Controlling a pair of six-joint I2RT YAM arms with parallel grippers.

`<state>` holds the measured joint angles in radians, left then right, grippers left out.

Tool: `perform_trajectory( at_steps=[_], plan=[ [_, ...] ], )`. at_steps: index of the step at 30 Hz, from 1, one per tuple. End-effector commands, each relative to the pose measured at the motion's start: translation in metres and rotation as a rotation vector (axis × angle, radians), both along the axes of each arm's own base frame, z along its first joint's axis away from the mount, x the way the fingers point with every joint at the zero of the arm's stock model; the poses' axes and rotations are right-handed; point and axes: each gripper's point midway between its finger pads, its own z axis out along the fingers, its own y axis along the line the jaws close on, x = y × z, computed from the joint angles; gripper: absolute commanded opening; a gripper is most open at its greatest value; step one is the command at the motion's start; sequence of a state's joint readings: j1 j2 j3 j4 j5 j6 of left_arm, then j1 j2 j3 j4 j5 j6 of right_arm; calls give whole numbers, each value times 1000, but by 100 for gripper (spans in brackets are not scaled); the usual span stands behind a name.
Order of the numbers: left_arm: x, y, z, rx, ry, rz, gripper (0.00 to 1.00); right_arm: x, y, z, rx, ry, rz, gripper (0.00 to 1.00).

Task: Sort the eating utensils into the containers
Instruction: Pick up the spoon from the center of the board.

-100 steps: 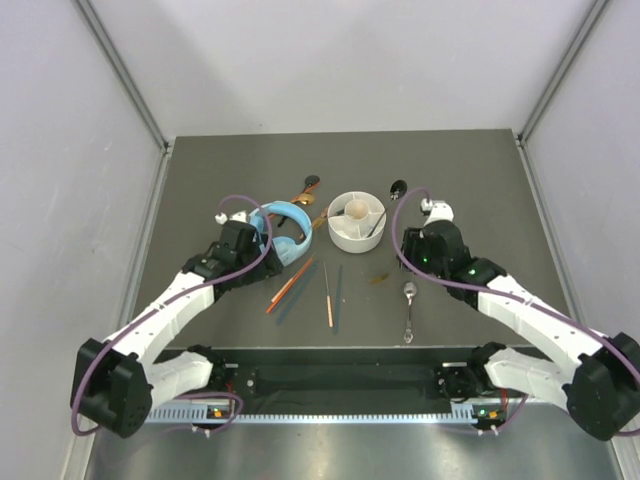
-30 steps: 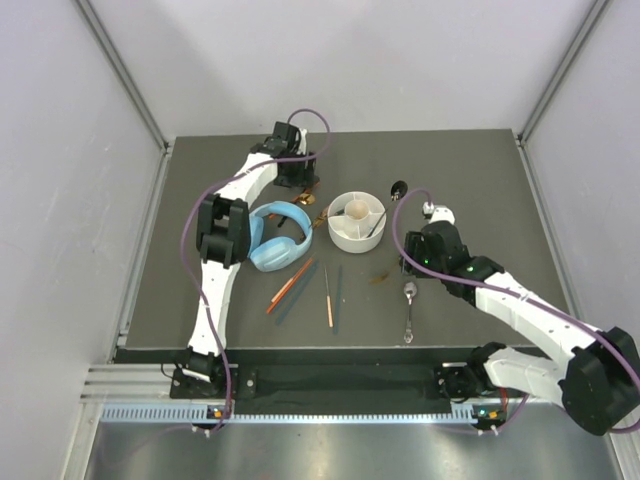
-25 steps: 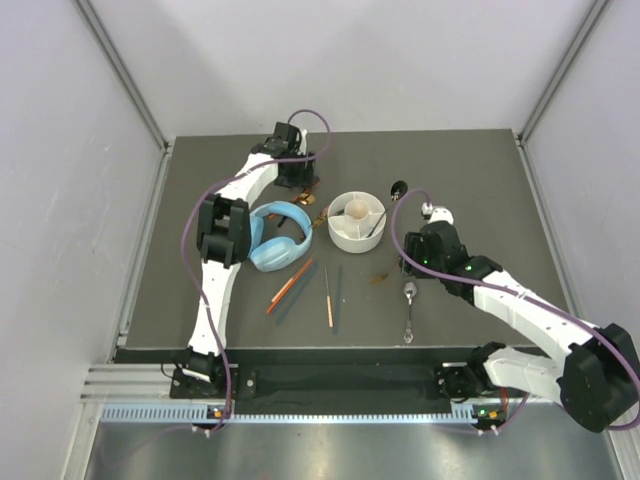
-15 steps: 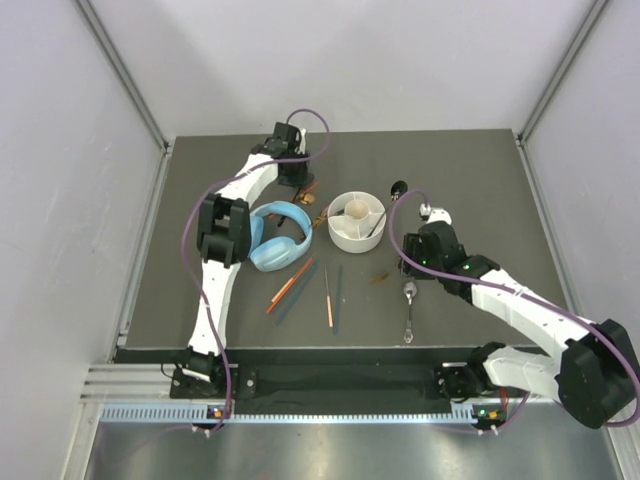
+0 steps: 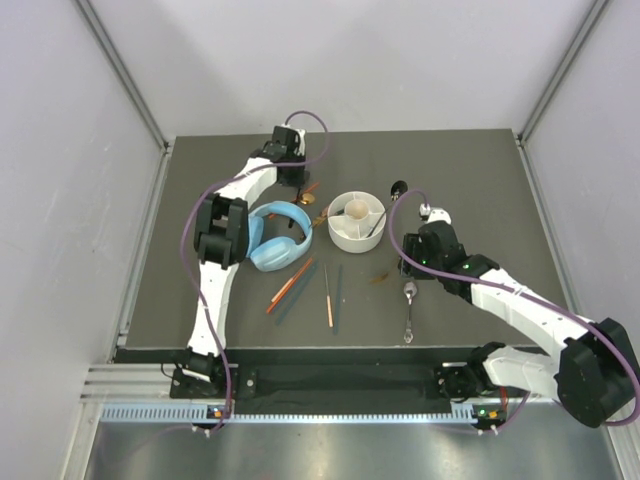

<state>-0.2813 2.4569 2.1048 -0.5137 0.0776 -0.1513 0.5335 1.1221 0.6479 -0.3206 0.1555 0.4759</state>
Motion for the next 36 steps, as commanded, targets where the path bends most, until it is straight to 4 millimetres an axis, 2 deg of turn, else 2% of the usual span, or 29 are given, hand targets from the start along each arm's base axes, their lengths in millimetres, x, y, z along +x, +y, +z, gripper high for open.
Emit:
perform_trajectory(
  at_steps=[1,4,6,7,9,10,14,16,17,18,19,20,21,23,24,29,32,36],
  plan=[
    [9,9,42,-36,-103,49,0,8,4,8,35,-39,-6,52],
    [19,13,88,-77,-211,86,0,7,3,8,37,-39,-9,52],
    [22,16,108,-86,-264,114,0,7,3,7,38,-38,-8,52],
    [25,17,129,-99,-316,123,0,6,3,8,36,-39,-8,52],
    [30,25,148,-92,-371,170,0,6,3,8,36,-39,-8,52],
    [33,27,166,-104,-415,184,0,6,3,8,35,-41,-8,52],
    [40,30,202,-154,-497,214,0,7,2,11,36,-47,-9,52],
    [47,24,207,-177,-495,197,0,8,3,12,36,-51,-7,52],
    [46,23,198,-168,-453,189,0,8,2,12,33,-50,-7,52],
    [50,20,213,-177,-470,177,0,8,2,13,34,-50,-8,52],
    [52,18,198,-169,-440,175,0,7,2,13,35,-51,-8,52],
    [52,17,200,-173,-441,172,0,7,1,13,32,-51,-10,52],
    [50,18,190,-167,-425,172,0,7,1,12,30,-50,-10,52],
    [44,12,196,-195,-433,143,0,7,1,12,31,-51,-9,52],
    [42,13,189,-194,-428,143,0,7,1,10,32,-48,-11,52],
    [37,10,193,-220,-455,137,0,9,2,8,27,-41,-8,52],
    [30,7,210,-278,-493,141,0,9,2,8,25,-42,-8,52],
    [5,-2,253,-343,-561,122,0,11,0,9,23,-53,-20,51]
  ],
)
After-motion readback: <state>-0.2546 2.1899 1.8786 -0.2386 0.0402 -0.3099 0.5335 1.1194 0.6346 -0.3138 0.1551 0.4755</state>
